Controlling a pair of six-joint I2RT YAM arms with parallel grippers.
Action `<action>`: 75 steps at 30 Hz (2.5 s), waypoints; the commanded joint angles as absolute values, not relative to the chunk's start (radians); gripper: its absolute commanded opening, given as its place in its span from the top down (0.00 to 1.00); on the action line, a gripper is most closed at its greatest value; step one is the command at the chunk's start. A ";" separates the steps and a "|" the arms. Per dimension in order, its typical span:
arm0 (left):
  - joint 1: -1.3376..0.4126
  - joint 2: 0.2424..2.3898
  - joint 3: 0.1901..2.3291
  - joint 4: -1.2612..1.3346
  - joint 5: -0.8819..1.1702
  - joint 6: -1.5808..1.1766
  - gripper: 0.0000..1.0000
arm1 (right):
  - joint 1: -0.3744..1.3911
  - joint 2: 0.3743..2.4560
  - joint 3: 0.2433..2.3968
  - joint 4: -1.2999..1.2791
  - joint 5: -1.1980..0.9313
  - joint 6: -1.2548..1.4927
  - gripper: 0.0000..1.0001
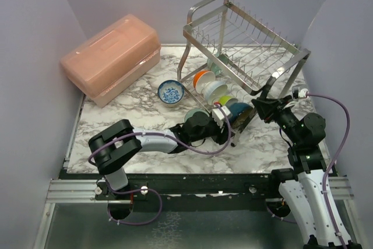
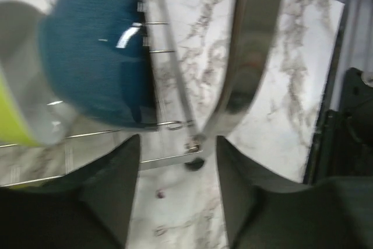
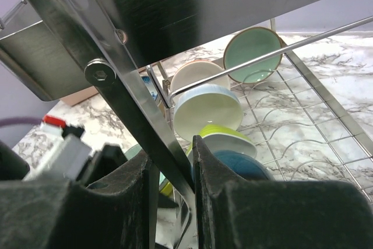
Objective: Load the bowls into the dish rack
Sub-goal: Adjust the dish rack at the center of the board.
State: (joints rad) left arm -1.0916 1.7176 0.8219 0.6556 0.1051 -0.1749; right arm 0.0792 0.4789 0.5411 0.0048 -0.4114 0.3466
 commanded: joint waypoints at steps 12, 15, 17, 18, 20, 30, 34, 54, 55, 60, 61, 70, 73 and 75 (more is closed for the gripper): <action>-0.985 1.543 0.811 0.471 0.031 -0.220 0.26 | 0.066 0.493 0.557 0.027 -0.388 0.438 0.98; -0.956 1.538 0.840 0.427 -0.055 -0.293 0.26 | 0.066 0.491 0.554 0.021 -0.386 0.438 0.96; -0.928 1.540 0.846 0.415 -0.082 -0.342 0.28 | 0.066 0.488 0.554 0.014 -0.387 0.436 0.96; -0.913 1.540 0.845 0.414 -0.088 -0.367 0.29 | 0.066 0.487 0.554 0.011 -0.387 0.436 0.96; -0.881 1.544 0.840 0.415 -0.091 -0.418 0.30 | 0.066 0.486 0.553 0.006 -0.389 0.436 0.96; -0.712 1.596 0.838 0.444 0.045 -0.646 0.39 | 0.066 0.485 0.542 0.002 -0.402 0.435 0.96; -0.645 1.650 0.837 0.497 0.113 -0.780 0.42 | 0.066 0.490 0.543 0.003 -0.410 0.434 0.96; -0.594 1.875 0.887 0.709 0.150 -0.932 0.75 | 0.066 0.474 0.561 -0.014 -0.515 0.372 0.98; -0.594 1.883 0.898 0.709 0.156 -0.927 0.76 | 0.066 0.472 0.560 -0.010 -0.546 0.369 0.99; -0.594 1.932 0.966 0.707 0.178 -0.903 0.81 | 0.066 0.460 0.546 0.078 -0.699 0.373 0.99; -0.594 1.943 0.983 0.707 0.181 -0.898 0.81 | 0.066 0.457 0.541 0.090 -0.720 0.375 0.99; -0.595 2.079 1.170 0.675 0.255 -0.878 0.82 | 0.066 0.480 0.522 0.188 -0.790 0.410 0.99; -0.596 2.120 1.230 0.660 0.287 -0.883 0.82 | 0.066 0.511 0.525 0.229 -0.800 0.430 0.99; -0.597 2.142 1.261 0.658 0.298 -0.886 0.82 | 0.066 0.536 0.525 0.257 -0.800 0.448 0.99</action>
